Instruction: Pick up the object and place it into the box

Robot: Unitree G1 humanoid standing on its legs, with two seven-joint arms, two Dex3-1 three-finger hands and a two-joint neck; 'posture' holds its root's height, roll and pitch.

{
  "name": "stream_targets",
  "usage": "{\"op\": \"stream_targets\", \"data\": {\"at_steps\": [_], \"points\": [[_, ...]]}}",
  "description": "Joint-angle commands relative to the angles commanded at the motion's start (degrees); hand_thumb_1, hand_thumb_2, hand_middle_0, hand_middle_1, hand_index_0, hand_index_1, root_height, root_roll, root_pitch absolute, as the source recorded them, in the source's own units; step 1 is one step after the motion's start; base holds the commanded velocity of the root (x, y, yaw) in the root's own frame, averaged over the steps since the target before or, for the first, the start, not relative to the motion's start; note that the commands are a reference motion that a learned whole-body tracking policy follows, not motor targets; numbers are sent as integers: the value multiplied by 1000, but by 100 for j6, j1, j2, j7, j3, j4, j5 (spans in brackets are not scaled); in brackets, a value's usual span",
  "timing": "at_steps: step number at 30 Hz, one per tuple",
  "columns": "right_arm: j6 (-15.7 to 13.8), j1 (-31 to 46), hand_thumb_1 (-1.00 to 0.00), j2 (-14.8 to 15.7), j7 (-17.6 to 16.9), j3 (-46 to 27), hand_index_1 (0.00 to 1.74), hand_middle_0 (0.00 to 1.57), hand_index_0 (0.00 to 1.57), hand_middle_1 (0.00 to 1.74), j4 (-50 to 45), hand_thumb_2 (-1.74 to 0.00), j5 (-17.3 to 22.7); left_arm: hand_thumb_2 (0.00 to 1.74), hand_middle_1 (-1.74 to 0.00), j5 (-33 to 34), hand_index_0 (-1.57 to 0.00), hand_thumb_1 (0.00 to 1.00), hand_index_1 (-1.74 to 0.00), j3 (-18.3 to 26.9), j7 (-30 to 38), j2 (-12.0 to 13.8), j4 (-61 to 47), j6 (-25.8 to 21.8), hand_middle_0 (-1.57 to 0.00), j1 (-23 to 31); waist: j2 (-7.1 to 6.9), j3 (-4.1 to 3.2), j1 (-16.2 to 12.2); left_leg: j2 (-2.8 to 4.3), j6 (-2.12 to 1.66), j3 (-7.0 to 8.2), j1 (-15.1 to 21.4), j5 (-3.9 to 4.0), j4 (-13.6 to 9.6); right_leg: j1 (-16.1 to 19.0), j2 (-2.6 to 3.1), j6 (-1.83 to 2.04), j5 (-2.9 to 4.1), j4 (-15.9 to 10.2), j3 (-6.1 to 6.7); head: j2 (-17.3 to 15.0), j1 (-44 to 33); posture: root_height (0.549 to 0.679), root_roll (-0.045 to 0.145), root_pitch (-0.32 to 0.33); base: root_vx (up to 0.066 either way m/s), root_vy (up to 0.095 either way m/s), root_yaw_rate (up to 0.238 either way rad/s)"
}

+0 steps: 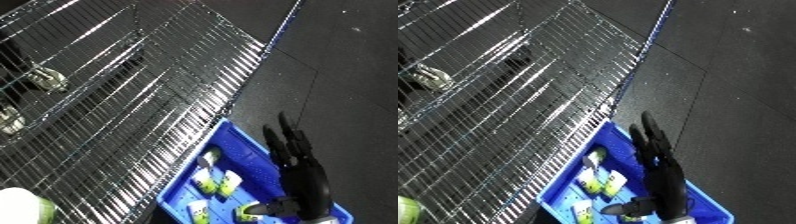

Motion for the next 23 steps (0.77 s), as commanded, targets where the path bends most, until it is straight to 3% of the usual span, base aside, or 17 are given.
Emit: {"op": "stream_targets", "data": {"at_steps": [10,15,23], "points": [[642,-939,0,83,333,782,0,0,0,0,-213,0,-148,1740,-1740,112,-1570,1000,-1740,55,-21,212,158,197,-1570,-282,-332,10,561,-24,13,-340,-265,86,153,24,-34,14,3,156,-315,-2,-1074,649,71,58,-2,-92,156],[802,-1261,0,150,402,1026,0,0,0,0,-112,0,-224,1740,-1740,133,-1570,1000,-1740,33,-21,248,250,206,-1570,-395,-415,34,778,-48,34,-478,-351,121,166,24,-44,43,22,202,-436,-63,-1438,649,60,56,12,-43,164],[965,-1600,0,305,440,1266,0,0,0,0,135,0,-363,1740,-1740,158,-1570,1000,-1740,-9,-97,270,377,250,-1570,-497,-502,39,1069,-66,32,-619,-440,243,96,27,-96,89,21,245,-628,-188,-1870,648,48,59,28,-25,212]]}}
